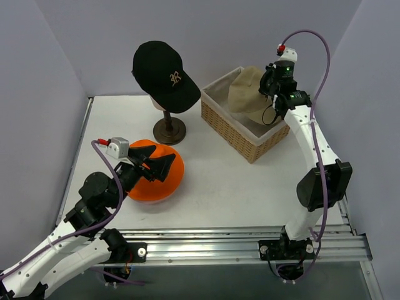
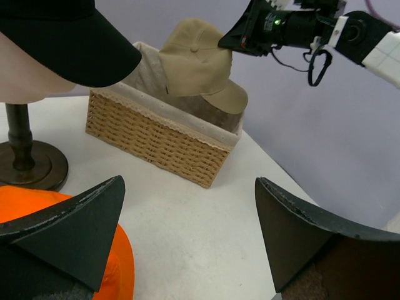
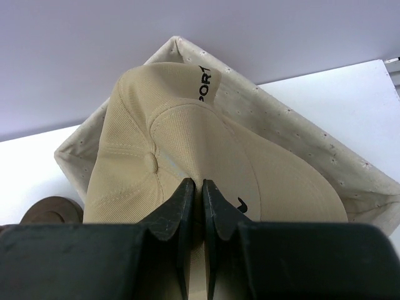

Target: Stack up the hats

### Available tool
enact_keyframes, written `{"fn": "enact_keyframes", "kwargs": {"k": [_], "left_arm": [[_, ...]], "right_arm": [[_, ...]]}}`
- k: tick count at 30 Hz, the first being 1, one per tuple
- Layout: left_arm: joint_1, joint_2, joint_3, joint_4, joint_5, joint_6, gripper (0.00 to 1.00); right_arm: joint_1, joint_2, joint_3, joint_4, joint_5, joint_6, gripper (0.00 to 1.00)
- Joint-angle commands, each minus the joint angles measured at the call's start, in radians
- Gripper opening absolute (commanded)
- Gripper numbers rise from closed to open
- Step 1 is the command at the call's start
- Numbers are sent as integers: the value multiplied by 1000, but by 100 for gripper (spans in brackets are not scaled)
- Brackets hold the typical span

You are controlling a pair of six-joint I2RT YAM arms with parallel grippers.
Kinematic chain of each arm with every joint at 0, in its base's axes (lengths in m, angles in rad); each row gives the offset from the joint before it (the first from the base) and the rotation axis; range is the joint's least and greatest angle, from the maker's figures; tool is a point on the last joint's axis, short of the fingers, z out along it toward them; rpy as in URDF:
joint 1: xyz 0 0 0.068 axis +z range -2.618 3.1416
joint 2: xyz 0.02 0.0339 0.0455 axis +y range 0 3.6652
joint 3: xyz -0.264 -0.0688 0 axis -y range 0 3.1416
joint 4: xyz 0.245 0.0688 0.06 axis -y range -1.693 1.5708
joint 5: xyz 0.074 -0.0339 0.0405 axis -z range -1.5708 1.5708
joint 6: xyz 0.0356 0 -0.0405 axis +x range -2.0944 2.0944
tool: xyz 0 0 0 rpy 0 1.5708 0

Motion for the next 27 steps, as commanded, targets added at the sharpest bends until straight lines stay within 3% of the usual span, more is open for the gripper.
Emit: {"fn": "enact_keyframes", "kwargs": {"k": [1,11,17,21,27], "left_arm": [[-4,55,84,-16,-54,9,94],[-1,253,396,-163,-8,-75,98],[57,403,736,-359,44,-61,97],[168,507,904,-436,275,-89,98],[223,524,800,-148,568,-179,98]], "right_arm": [[13,-80,38,53,-3,13,0],[97,-400,-102,154,-21,129,0],[172,-540,-175,283,-26,244,0],[192,-589,-201,320,-66,304,0],[197,-659,-261,415,-204,419,0]]}}
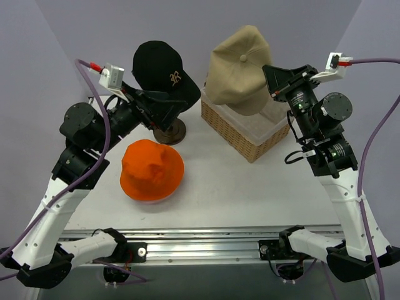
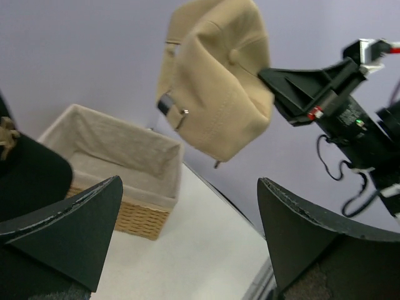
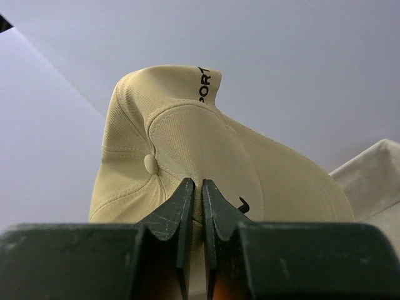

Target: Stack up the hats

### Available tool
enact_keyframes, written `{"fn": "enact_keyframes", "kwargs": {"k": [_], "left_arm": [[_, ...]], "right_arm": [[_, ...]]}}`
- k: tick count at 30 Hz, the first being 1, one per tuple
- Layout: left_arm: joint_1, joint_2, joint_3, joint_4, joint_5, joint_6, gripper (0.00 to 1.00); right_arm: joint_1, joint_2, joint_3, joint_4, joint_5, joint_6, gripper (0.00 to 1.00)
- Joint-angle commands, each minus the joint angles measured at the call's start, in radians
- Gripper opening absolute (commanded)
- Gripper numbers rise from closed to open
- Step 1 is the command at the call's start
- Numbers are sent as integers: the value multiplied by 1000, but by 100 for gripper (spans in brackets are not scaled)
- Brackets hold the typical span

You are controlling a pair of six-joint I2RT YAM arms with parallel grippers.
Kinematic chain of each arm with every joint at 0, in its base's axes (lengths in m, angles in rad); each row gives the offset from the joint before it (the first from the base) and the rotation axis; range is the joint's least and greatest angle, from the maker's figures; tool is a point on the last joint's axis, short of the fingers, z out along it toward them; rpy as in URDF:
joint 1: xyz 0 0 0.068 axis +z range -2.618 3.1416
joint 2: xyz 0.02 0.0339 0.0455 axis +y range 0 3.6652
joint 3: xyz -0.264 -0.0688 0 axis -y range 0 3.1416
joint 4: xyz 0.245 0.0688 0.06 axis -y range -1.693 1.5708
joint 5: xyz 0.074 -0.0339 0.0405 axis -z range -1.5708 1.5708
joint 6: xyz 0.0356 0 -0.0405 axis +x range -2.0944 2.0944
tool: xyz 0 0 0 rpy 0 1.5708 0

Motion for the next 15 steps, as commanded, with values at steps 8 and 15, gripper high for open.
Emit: {"fn": "enact_keyframes", "kwargs": {"k": [8,15], "left_arm": [[19,102,-51,308,297,-142,94],[94,162,148,87,169,-5,94]], "right_arm": [[33,-42,-37,174,-134,140,0],[42,-10,-45,247,-90,180,0]]}}
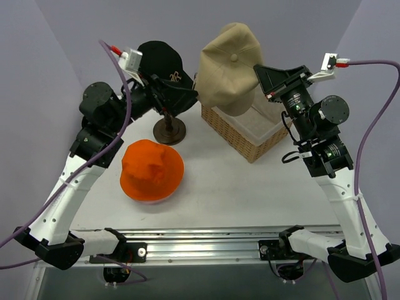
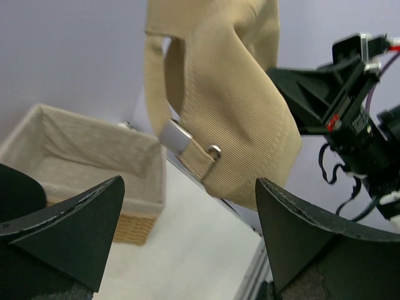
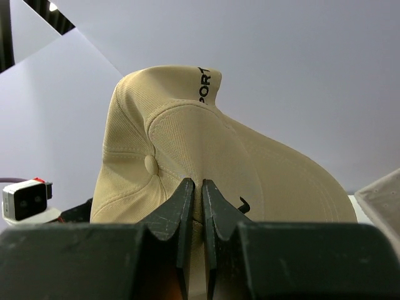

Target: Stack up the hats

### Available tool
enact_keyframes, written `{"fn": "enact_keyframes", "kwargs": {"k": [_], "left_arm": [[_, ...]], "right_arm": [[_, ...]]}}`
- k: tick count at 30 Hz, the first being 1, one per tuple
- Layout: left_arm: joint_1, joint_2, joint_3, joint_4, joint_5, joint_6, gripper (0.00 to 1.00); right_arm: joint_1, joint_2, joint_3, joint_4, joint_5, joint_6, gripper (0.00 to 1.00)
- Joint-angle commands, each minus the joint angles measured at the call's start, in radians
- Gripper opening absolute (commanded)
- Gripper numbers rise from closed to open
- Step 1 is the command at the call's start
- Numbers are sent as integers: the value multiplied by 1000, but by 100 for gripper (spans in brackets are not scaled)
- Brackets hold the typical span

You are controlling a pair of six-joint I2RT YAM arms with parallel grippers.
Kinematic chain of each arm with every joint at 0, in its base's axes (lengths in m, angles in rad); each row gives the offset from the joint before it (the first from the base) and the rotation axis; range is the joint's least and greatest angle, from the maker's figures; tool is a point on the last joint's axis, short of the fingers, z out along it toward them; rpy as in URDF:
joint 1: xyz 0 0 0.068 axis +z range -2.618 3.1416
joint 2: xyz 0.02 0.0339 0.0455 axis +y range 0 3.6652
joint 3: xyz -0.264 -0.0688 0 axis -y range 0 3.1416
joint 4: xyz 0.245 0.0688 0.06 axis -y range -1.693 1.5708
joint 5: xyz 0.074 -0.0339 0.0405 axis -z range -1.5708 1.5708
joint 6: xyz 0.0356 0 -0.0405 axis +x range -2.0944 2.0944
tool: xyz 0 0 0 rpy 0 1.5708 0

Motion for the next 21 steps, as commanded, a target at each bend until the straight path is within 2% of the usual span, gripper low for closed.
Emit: {"fn": "enact_keyframes", "kwargs": {"k": [1,3,4,6,7,10,11,15,19,21], "left_arm": [[78,4,135,-45,-32,54,95],[133,38,166,-32,39,-16,96],[185,47,165,23,116,-78,98],[233,68,114,109,184,-160,99],[279,76,91,230,238,-245,100],[322,108,38,377,312,-330,100],[339,110,34,387,327,-337,95],[381,93,62,351,295,-295,96],[424,111,161,197,269,-233,97],[439,133,179,191,277,-231,97]], "right_arm": [[14,24,16,178,16,54,0],[32,48,36,199,28,71,0],[37,68,42,216,36,75,0],[55,84,51,236,54,86,0],[59,91,51,260,59,91,0],[82,105,47,296,100,92,0],[86,110,47,304,114,91,0],[114,159,57,348,185,92,0],[192,266,119,371,289,51,0],[241,302,158,383,323,25,0]]}}
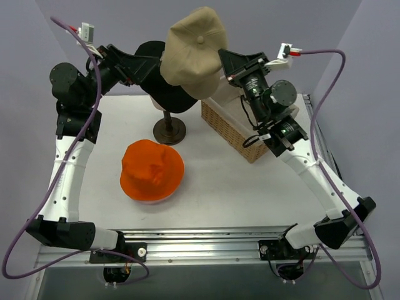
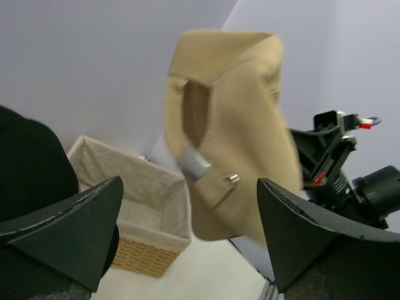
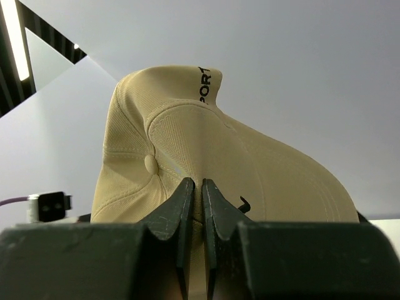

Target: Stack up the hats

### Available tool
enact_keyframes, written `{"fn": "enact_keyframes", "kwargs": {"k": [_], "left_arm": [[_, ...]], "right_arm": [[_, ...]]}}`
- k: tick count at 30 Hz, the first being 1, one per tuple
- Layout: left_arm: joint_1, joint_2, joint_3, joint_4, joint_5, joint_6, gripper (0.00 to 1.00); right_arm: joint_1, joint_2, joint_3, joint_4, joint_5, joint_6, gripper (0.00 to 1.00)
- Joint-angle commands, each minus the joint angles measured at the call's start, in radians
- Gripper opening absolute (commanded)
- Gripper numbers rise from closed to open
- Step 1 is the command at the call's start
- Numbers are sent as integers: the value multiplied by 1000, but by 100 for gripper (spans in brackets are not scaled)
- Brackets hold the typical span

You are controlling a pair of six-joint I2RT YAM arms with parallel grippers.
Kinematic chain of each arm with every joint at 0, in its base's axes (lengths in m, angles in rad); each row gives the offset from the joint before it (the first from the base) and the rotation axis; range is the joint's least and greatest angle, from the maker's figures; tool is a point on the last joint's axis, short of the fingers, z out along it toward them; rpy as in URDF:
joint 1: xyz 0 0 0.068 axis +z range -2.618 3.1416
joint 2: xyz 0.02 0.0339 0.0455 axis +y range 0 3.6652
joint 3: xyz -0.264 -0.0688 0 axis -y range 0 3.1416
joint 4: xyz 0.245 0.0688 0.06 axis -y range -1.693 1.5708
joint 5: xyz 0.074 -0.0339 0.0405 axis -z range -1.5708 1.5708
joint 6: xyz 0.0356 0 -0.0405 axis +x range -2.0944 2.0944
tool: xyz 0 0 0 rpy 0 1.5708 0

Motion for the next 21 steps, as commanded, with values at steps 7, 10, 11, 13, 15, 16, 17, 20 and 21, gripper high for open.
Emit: {"fn": "enact_keyframes", "kwargs": {"k": [7,10,11,13,15,16,17,20,21], "left_arm": [[151,75,32,323,100,-192,97],[221,135,46,414,138,-299,93],[229,167,72,421,162,-322,91],[240,195,95,435,178,-333,91],[252,224,132,429,192,-329,91],[255,232,144,404,192,-301,91],[261,240,156,380,189,-278,91],[269,244,201,252,164,-162,93],[270,246,205,214,143,-139,94]], "right_arm": [[140,176,152,226,229,-80,0],[152,220,170,267,267,-83,0],[155,234,179,273,283,-89,0],[172,284,237,260,298,-115,0],[174,318,270,267,286,-124,0],[177,350,290,261,286,-130,0],[180,367,332,257,287,-136,0],[183,424,397,243,300,-144,0],[183,436,414,238,301,-147,0]]}}
